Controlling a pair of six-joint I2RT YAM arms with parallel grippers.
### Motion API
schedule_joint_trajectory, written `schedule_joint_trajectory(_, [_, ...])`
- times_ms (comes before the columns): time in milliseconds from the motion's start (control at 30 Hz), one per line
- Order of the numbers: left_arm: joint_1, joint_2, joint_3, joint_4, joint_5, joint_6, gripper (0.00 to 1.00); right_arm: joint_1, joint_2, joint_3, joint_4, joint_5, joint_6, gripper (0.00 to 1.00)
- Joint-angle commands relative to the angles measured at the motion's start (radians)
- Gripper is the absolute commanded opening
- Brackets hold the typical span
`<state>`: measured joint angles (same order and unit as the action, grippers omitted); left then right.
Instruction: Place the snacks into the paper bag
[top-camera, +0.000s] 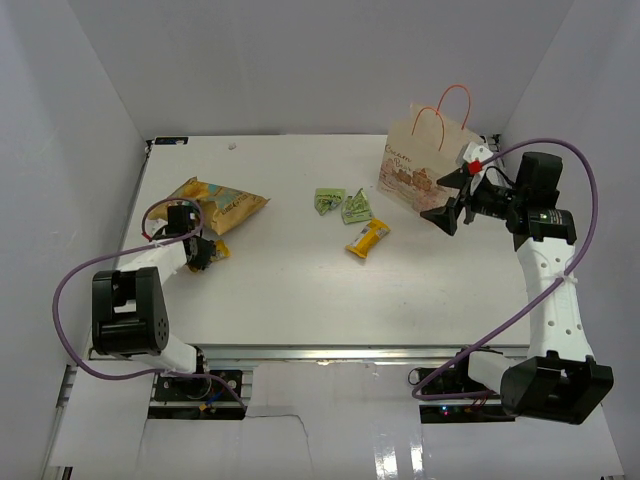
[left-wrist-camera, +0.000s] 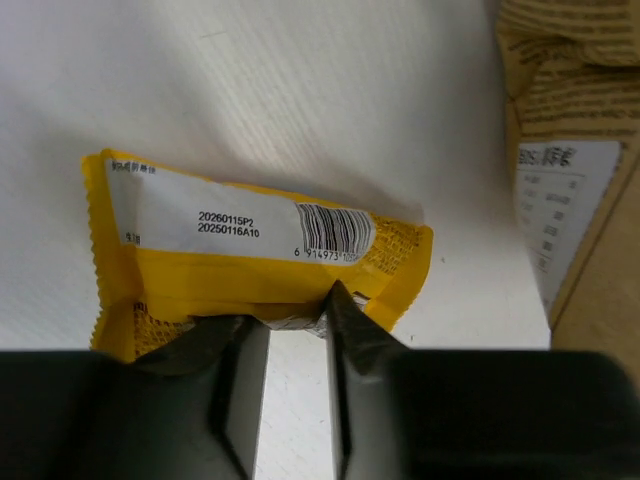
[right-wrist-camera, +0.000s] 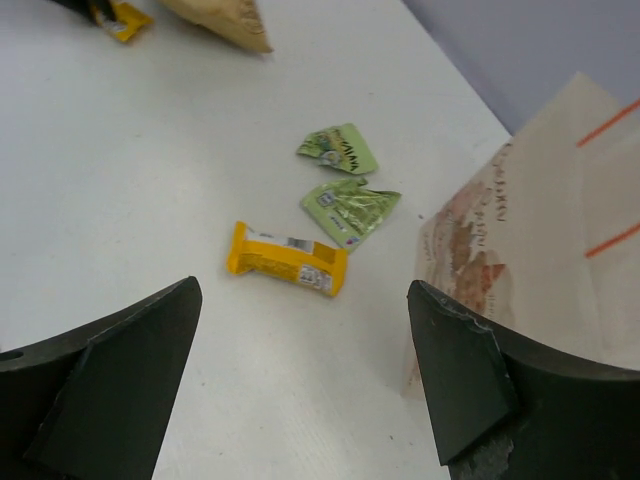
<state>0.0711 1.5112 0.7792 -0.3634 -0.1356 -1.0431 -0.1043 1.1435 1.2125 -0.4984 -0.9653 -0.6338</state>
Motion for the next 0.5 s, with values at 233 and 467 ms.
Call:
schedule_joint_trajectory(233, [0.002, -0.155, -0.090, 0.113, 0.212, 0.277, 0.13, 0.046, -0.008, 0.056, -0.494, -0.204, -0.483, 0.87])
schedule_joint_trajectory(467, [-0.014, -0.408, -0.259, 0.224, 0.528, 0.397, 0.06, 0.228, -0.010, -0.007, -0.456, -0.153, -0.394, 0.86])
